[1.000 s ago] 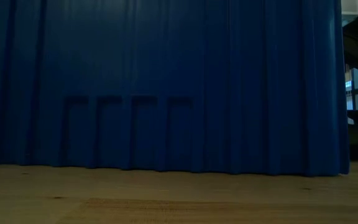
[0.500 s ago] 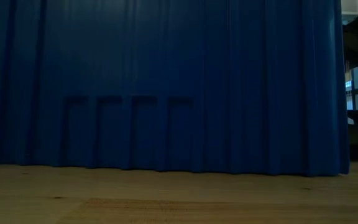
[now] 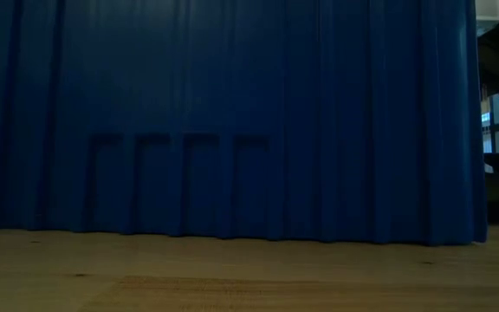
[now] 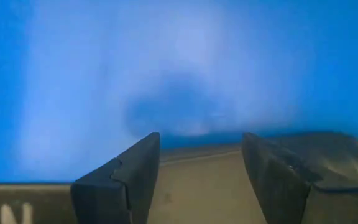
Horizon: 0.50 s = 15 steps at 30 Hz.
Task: Pick and place slides into bin
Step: Put the black slipper into the blue bin
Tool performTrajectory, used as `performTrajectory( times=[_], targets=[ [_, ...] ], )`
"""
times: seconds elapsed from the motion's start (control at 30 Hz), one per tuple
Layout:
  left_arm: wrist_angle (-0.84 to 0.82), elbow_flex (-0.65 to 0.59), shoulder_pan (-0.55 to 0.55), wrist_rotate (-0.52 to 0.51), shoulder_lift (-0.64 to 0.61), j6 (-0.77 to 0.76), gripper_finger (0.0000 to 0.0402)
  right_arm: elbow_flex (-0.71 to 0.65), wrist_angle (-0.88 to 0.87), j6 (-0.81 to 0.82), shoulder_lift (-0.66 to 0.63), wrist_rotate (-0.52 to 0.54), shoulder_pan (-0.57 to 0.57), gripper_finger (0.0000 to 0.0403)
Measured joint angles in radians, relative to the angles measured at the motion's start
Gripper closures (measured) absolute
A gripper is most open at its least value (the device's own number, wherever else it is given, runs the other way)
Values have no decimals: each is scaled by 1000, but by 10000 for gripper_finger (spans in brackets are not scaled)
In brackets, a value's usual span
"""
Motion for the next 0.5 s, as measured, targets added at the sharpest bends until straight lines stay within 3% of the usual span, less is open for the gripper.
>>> performTrajectory(
  times=[0.43, 0.5],
  targets=[
    [0, 0, 0, 0, 1, 0, 200, 3, 13, -2, 90, 2, -67, 176],
    [0, 0, 0, 0, 1, 0, 200, 3, 6, -1, 91, 45, -72, 176]
  ],
)
